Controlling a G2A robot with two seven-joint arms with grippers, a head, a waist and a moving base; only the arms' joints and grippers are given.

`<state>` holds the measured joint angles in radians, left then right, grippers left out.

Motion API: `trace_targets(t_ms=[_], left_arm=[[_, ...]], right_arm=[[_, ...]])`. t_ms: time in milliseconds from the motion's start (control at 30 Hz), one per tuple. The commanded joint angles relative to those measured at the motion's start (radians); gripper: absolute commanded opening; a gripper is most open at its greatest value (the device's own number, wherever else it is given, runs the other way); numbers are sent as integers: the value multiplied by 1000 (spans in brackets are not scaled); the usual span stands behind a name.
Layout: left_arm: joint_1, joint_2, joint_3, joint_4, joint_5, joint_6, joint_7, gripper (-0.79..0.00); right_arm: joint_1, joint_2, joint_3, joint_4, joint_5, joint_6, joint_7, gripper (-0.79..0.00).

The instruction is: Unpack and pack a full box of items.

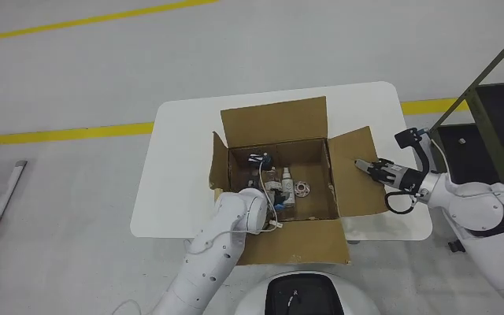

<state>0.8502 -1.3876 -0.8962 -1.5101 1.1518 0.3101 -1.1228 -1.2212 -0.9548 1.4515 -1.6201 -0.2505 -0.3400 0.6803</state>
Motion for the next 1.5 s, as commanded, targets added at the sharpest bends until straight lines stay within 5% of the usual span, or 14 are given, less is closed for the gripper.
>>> trace_targets(t_ms=[0, 267, 1100, 1200, 1267, 1467], left_arm=[[-12, -5, 8, 34, -3, -2, -1, 0], [-47, -23, 13, 128, -8, 20, 28, 0], [-71, -58, 25, 227, -11, 8, 36, 0], [-76, -62, 25, 237, -11, 7, 42, -58], [-77, -65, 25, 242, -7, 8, 45, -163], [-75, -68, 15, 242, -1, 11, 41, -102]], right_arm=[[-2, 0, 0, -2, -1, 0, -2, -785], [-8, 0, 2, -8, -4, -2, -4, -785], [-37, 4, 20, -46, -17, 10, -2, -785], [-39, 4, 19, -51, -20, 11, -4, -785], [-39, 4, 19, -51, -21, 11, -4, -785], [-41, 4, 19, -52, -20, 10, -6, -785]])
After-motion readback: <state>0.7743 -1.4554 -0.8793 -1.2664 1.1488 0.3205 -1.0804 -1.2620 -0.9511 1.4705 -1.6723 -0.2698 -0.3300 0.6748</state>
